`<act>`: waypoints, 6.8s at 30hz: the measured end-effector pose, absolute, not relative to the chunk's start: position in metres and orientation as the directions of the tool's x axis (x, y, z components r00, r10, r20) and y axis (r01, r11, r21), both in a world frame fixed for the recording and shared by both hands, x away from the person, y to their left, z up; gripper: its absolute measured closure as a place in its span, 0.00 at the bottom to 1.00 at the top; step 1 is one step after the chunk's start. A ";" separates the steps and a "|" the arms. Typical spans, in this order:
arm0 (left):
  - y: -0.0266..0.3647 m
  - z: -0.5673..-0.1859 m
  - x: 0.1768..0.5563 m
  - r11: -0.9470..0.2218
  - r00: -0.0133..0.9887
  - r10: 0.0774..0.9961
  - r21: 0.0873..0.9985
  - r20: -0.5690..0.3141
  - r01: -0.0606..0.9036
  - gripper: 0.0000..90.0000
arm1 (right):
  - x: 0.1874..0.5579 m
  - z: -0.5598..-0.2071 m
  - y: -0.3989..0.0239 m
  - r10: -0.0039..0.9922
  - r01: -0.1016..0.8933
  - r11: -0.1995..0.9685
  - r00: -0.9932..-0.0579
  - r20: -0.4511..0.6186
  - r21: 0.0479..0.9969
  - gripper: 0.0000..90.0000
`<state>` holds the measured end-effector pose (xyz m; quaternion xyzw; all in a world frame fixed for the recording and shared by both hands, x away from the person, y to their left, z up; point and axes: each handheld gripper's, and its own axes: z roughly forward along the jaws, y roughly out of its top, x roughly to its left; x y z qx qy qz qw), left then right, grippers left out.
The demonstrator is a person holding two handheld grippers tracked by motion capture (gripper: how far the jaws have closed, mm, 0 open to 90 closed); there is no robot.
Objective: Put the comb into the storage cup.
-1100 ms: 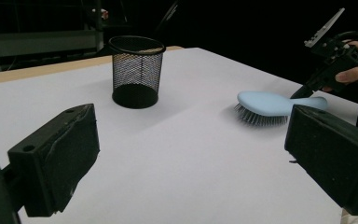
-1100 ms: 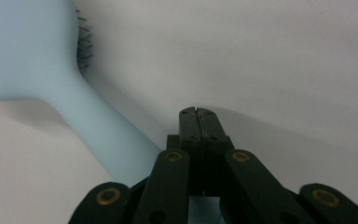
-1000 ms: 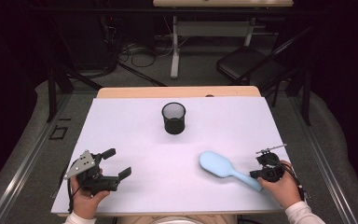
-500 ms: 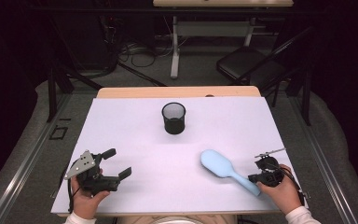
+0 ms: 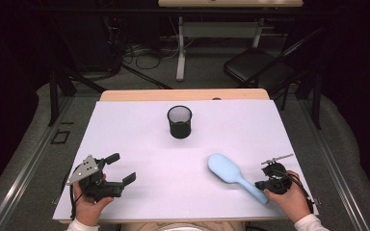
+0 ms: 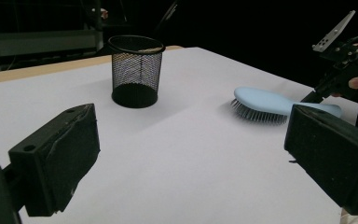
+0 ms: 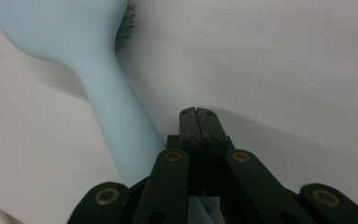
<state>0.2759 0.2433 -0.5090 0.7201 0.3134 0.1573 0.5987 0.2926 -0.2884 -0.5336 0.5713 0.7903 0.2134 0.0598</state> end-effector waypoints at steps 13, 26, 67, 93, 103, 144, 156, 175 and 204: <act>0.243 -0.509 0.276 -0.087 0.755 0.639 0.961 -0.149 0.264 0.04 | 0.295 -0.533 -0.290 0.927 0.872 0.252 -0.342 0.153 0.420 0.99; 0.243 -0.509 0.276 -0.085 0.752 0.641 0.960 -0.151 0.265 0.04 | 0.297 -0.521 -0.292 0.929 0.861 0.245 -0.339 0.145 0.445 0.98; 0.242 -0.510 0.276 -0.089 0.756 0.637 0.959 -0.153 0.269 0.04 | 0.299 -0.496 -0.285 0.911 0.817 0.283 -0.392 0.124 0.502 0.67; 0.241 -0.511 0.276 -0.091 0.758 0.635 0.959 -0.152 0.269 0.04 | 0.298 -0.496 -0.277 0.888 0.790 0.356 -0.453 0.084 0.499 0.59; 0.241 -0.511 0.276 -0.092 0.757 0.635 0.959 -0.152 0.270 0.04 | 0.299 -0.495 -0.272 0.868 0.761 0.404 -0.494 0.051 0.507 0.50; 0.242 -0.511 0.276 -0.091 0.756 0.637 0.959 -0.152 0.270 0.04 | 0.309 -0.511 -0.263 0.812 0.692 0.528 -0.581 -0.055 0.492 0.00; 0.242 -0.511 0.276 -0.091 0.756 0.637 0.959 -0.152 0.270 0.04 | 0.313 -0.517 -0.255 0.788 0.679 0.574 -0.610 -0.084 0.457 0.00; 0.242 -0.511 0.276 -0.091 0.756 0.637 0.959 -0.152 0.270 0.04 | 0.320 -0.522 -0.249 0.774 0.688 0.597 -0.630 -0.069 0.413 0.02; 0.242 -0.511 0.276 -0.092 0.756 0.637 0.958 -0.152 0.271 0.04 | 0.316 -0.524 -0.240 0.703 0.624 0.677 -0.705 -0.093 0.391 0.29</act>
